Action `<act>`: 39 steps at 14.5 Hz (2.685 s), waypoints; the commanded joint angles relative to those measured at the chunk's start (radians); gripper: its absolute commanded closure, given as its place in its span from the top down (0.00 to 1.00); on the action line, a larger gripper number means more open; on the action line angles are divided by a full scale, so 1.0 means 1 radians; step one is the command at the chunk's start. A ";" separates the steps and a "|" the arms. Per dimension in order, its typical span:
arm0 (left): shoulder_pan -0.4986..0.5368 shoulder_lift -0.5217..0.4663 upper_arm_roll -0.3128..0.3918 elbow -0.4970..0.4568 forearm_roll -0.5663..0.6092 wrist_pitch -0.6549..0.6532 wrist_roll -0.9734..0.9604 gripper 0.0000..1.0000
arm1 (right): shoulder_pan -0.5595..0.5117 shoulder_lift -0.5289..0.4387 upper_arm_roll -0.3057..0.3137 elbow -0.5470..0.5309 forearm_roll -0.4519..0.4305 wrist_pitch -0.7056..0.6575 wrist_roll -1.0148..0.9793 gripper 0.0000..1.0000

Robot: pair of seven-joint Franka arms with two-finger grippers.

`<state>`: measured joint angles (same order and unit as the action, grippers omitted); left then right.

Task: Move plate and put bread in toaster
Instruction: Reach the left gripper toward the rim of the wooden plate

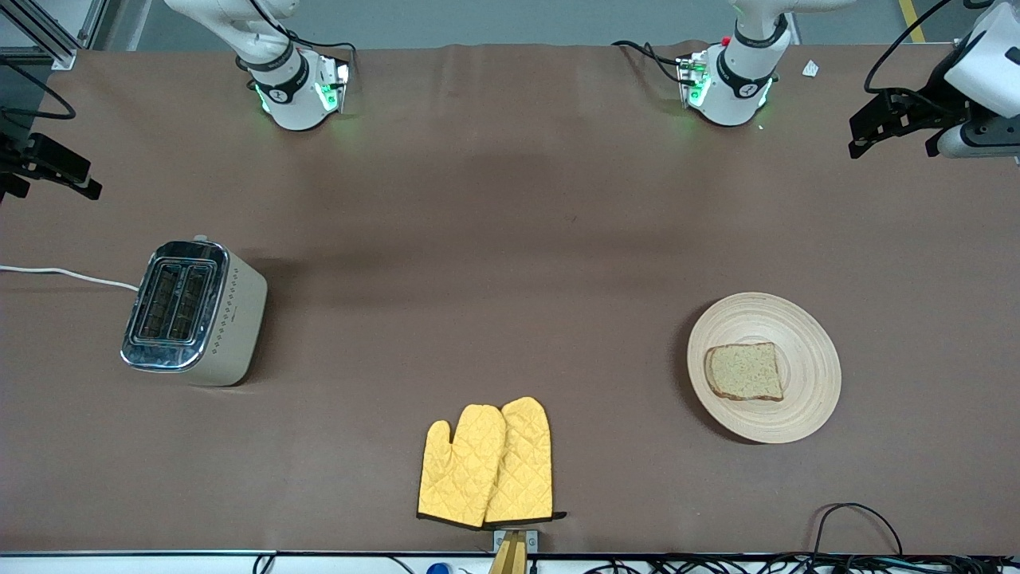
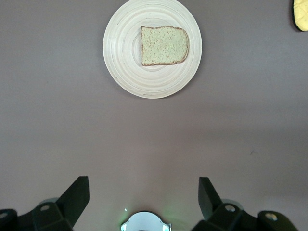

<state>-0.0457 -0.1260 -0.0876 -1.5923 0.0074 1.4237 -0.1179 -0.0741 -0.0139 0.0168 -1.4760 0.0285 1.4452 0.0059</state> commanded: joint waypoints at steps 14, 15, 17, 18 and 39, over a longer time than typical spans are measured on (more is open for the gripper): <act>0.294 0.326 0.035 0.037 -0.203 0.176 0.099 1.00 | -0.012 0.000 0.009 -0.006 0.016 0.007 -0.007 1.00; 0.323 0.365 0.035 0.037 -0.237 0.205 0.101 1.00 | -0.012 0.000 0.009 -0.006 0.016 0.009 -0.007 1.00; 0.355 0.439 0.035 0.037 -0.299 0.266 0.101 1.00 | -0.010 0.000 0.009 -0.006 0.016 0.010 -0.006 1.00; 0.368 0.472 0.035 0.038 -0.320 0.293 0.103 1.00 | -0.010 0.000 0.009 -0.007 0.016 0.011 -0.007 1.00; 0.489 0.934 0.032 0.091 -0.710 0.463 0.555 0.72 | -0.010 0.000 0.011 -0.010 0.018 0.011 -0.007 1.00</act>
<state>0.4464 0.7876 -0.0522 -1.5249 -0.6843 1.8784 0.4248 -0.0738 -0.0097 0.0206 -1.4791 0.0332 1.4483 0.0059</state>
